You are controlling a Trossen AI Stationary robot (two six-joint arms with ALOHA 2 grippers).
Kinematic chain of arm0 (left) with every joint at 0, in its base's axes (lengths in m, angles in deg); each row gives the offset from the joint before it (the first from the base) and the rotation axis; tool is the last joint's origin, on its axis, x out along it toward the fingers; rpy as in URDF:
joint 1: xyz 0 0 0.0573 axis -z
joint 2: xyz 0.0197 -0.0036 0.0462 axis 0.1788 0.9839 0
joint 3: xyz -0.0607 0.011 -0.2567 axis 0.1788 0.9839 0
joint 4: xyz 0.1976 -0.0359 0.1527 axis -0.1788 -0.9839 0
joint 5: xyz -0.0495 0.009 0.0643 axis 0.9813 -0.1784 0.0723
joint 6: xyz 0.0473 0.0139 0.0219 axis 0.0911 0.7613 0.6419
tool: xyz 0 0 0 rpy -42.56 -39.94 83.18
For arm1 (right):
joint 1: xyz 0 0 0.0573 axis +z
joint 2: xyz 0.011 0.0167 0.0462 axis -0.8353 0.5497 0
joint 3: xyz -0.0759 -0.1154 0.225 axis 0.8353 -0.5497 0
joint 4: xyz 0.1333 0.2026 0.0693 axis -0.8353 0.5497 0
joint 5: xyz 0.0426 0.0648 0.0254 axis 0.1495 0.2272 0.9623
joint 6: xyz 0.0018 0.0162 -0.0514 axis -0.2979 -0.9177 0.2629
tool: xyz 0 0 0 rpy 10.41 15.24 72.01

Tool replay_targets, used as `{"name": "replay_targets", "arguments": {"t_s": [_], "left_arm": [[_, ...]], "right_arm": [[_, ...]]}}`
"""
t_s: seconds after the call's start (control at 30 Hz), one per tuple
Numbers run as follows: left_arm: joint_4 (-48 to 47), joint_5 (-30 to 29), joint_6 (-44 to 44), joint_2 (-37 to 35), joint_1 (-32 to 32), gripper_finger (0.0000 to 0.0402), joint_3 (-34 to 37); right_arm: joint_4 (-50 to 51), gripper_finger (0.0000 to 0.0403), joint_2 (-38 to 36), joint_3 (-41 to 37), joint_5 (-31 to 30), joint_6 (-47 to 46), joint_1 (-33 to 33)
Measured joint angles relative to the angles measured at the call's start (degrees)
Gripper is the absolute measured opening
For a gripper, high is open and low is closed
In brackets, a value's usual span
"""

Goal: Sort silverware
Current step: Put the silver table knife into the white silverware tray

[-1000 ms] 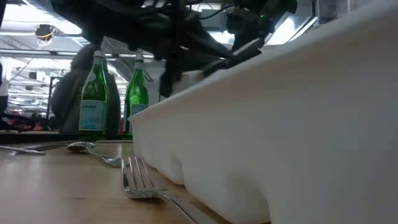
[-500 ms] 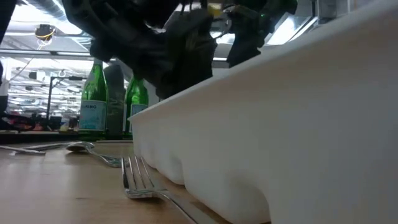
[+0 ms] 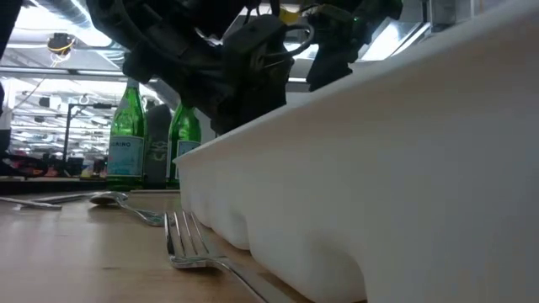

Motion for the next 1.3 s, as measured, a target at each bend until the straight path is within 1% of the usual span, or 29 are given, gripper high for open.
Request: {"name": "replay_targets", "arguments": {"t_s": [0.3, 0.37, 0.57, 0.67, 0.73, 0.8, 0.93, 1.0, 1.07, 1.13, 1.2, 1.3], "left_arm": [[-0.1, 0.2, -2.5, 0.0, 0.0, 0.0047, 0.0], [-0.1, 0.5, -2.5, 0.0, 0.0, 0.0061, 0.0], [-0.2, 1.4, -2.5, 0.0, 0.1, 0.0127, 0.2], [-0.3, 1.3, -3.2, 0.0, 0.0, 0.0144, 0.2], [-0.3, 1.4, -5.0, -0.5, 0.0, 0.0148, 0.2], [-0.7, 2.7, -6.5, -1.9, -0.3, 0.0147, 0.2], [-0.9, 7.2, -8.7, -5.3, -1.3, 0.0136, 0.2], [-1.6, 8.1, -7.2, -7.6, -1.7, 0.0131, 0.2], [-4.4, 7.7, -5.1, -10.6, -1.8, 0.0128, 0.2], [-9.1, 6.9, -4.3, -13.9, -2.1, 0.0128, 0.2], [-15.7, 5.8, -4.8, -17.3, -2.1, 0.0128, 0.2], [-24.9, 2.8, -5.0, -22.9, -2.2, 0.0127, 0.2]], "right_arm": [[0.0, 0.0143, 0.0, 0.0, 0.0, 0.0, 0.0], [0.0, 0.0143, 0.0, 0.0, 0.0, 0.0, 0.0], [0.0, 0.0143, 0.0, 0.0, 0.0, 0.0, 0.0], [0.0, 0.0143, 0.0, 0.0, 0.0, 0.0, 0.0], [0.0, 0.0143, 0.0, 0.0, 0.0, 0.2, 0.0], [0.0, 0.0143, 0.0, 0.0, 0.0, 1.3, 0.0], [-0.2, 0.0143, 0.1, 0.0, 0.0, 7.2, 0.0], [-0.6, 0.0143, 0.5, 0.0, 0.1, 10.8, 0.0], [-0.7, 0.0143, 1.2, 0.0, 0.1, 14.5, 0.0], [-1.8, 0.0143, 2.1, 0.0, 0.1, 18.0, 0.0], [-2.6, 0.0143, 3.4, 0.0, 0.2, 21.9, 0.0], [-4.6, 0.0143, 5.3, 0.0, 1.5, 28.8, 0.0]]}}
